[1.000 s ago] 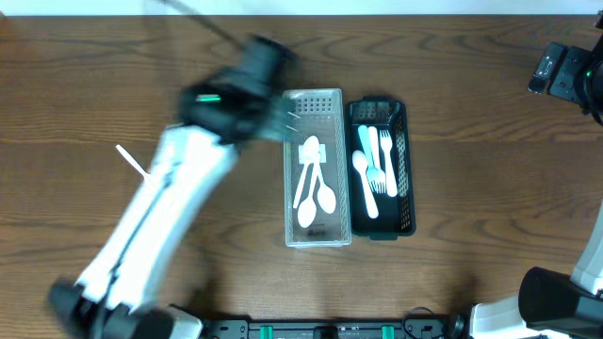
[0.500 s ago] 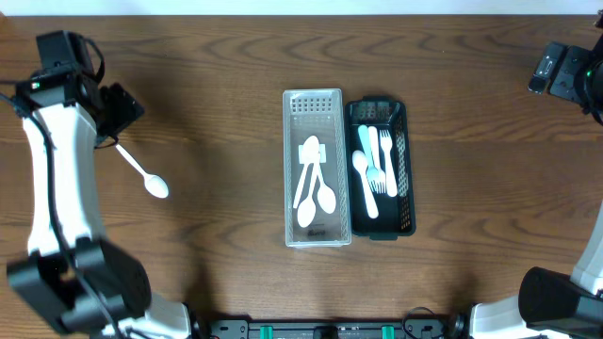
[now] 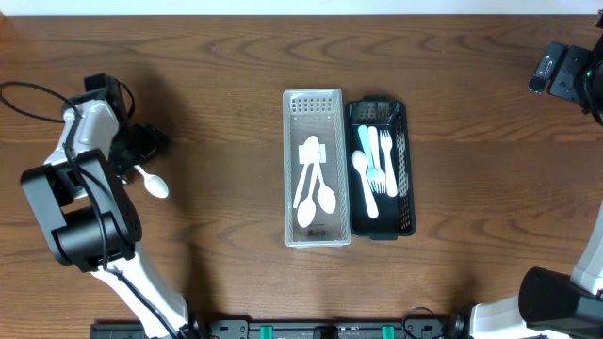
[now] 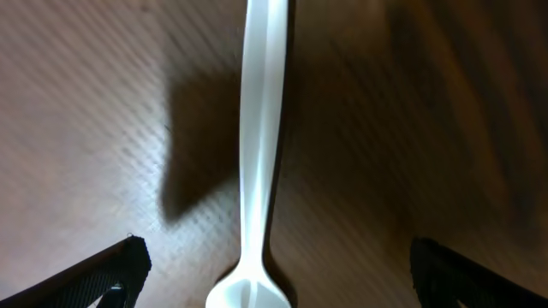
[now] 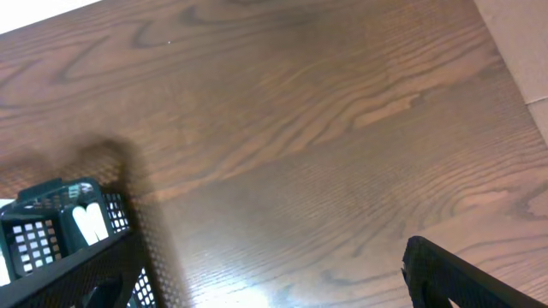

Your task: Pack container

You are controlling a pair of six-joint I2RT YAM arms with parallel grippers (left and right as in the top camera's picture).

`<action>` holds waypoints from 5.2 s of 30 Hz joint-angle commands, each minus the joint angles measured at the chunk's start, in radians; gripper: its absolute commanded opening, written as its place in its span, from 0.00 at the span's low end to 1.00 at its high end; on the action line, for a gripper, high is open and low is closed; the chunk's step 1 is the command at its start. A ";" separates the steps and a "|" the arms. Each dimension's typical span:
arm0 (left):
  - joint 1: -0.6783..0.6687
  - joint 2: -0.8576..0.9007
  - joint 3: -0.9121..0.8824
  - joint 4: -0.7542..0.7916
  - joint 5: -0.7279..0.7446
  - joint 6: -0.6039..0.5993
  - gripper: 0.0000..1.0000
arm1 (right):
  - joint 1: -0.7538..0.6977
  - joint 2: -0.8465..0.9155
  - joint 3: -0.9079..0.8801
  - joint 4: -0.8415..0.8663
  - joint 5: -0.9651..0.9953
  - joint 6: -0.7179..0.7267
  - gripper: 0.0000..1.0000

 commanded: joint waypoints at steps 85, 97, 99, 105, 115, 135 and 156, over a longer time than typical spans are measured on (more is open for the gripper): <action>-0.966 -0.177 0.067 0.040 0.004 0.274 0.17 | -0.003 0.086 -0.098 0.016 -0.024 -0.010 0.99; -0.965 -0.218 0.113 0.024 -0.096 0.357 0.44 | -0.002 0.086 -0.098 0.032 -0.035 -0.010 0.99; -0.963 -0.270 0.140 0.010 -0.141 0.393 0.46 | 0.006 0.086 -0.098 0.056 -0.076 -0.011 0.99; -0.861 -0.450 0.153 0.005 -0.200 0.388 0.53 | 0.116 0.086 -0.098 0.174 -0.163 -0.011 0.99; -0.512 -0.544 0.153 0.087 -0.200 0.375 0.98 | 0.356 0.087 -0.098 0.425 -0.100 -0.162 0.99; -0.406 -0.898 -0.243 0.273 -0.200 0.517 0.98 | 0.350 -0.140 -0.438 0.466 0.037 -0.106 0.99; -0.406 -1.803 -1.043 0.354 -0.200 0.521 0.98 | 0.450 -1.070 -1.546 0.684 0.146 -0.058 0.99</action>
